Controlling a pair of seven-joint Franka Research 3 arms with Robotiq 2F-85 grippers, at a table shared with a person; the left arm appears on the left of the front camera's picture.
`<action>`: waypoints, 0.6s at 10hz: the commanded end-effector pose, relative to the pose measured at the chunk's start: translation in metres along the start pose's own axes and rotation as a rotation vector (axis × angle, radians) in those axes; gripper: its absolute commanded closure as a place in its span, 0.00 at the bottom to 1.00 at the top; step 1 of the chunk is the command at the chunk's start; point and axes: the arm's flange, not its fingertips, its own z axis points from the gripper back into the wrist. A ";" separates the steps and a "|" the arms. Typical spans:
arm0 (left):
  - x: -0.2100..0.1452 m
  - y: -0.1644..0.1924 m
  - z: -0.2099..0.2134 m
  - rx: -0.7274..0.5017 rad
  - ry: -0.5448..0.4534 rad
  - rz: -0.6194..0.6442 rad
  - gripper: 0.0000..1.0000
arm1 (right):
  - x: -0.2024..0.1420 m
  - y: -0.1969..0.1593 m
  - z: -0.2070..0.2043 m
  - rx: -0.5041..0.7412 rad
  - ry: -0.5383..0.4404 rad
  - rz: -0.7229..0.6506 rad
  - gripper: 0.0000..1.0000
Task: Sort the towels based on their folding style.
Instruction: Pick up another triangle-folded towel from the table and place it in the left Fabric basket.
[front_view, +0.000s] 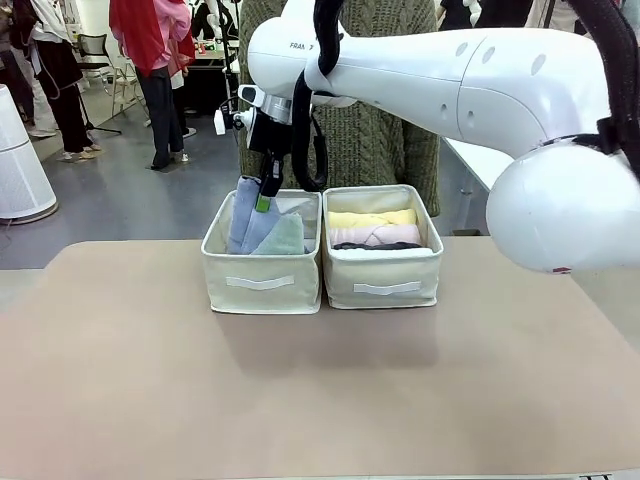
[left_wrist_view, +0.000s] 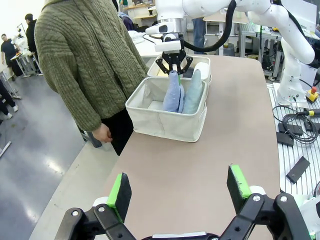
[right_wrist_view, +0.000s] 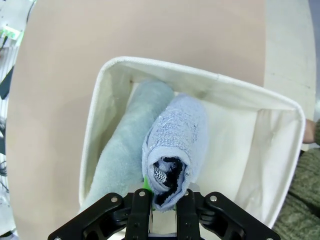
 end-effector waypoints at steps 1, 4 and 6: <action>0.001 -0.001 0.001 0.003 -0.002 -0.002 0.00 | 0.013 -0.016 0.000 0.042 0.004 -0.014 0.83; 0.001 -0.001 0.001 0.003 -0.002 -0.002 0.00 | 0.012 -0.017 -0.007 0.067 -0.008 -0.017 0.83; 0.001 -0.001 0.001 0.003 -0.002 -0.002 0.00 | 0.012 -0.017 -0.008 0.071 -0.011 -0.013 0.83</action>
